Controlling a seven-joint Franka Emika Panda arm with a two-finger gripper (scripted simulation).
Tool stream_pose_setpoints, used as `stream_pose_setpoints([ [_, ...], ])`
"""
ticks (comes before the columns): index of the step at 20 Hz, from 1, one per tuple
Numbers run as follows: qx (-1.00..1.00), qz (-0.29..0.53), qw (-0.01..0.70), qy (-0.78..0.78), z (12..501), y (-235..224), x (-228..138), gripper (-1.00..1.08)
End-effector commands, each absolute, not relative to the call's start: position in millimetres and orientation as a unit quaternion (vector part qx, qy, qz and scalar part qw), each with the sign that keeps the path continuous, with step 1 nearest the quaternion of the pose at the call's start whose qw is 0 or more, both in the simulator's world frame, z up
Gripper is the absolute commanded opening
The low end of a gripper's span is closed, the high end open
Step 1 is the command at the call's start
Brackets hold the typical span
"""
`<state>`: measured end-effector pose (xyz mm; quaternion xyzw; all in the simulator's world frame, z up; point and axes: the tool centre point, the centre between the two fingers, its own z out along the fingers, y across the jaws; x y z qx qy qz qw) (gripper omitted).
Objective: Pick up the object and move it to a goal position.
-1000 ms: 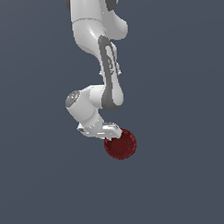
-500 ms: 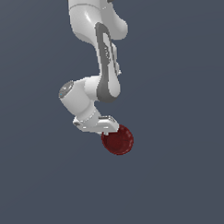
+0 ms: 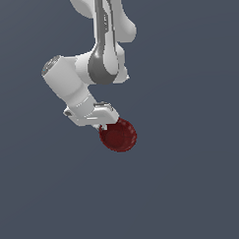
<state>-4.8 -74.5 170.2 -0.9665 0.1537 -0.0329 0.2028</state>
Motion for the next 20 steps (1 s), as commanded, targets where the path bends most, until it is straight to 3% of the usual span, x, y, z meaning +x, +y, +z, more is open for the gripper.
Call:
stream_pose_setpoints([
  [1, -0.967, -0.034, 0.202, 0.154, 201, -84, -11, -1.0],
  [12, -0.967, -0.034, 0.202, 0.154, 320, -123, -39, -1.0],
  [20, -0.967, -0.034, 0.202, 0.153, 375, -142, -49, -1.0],
])
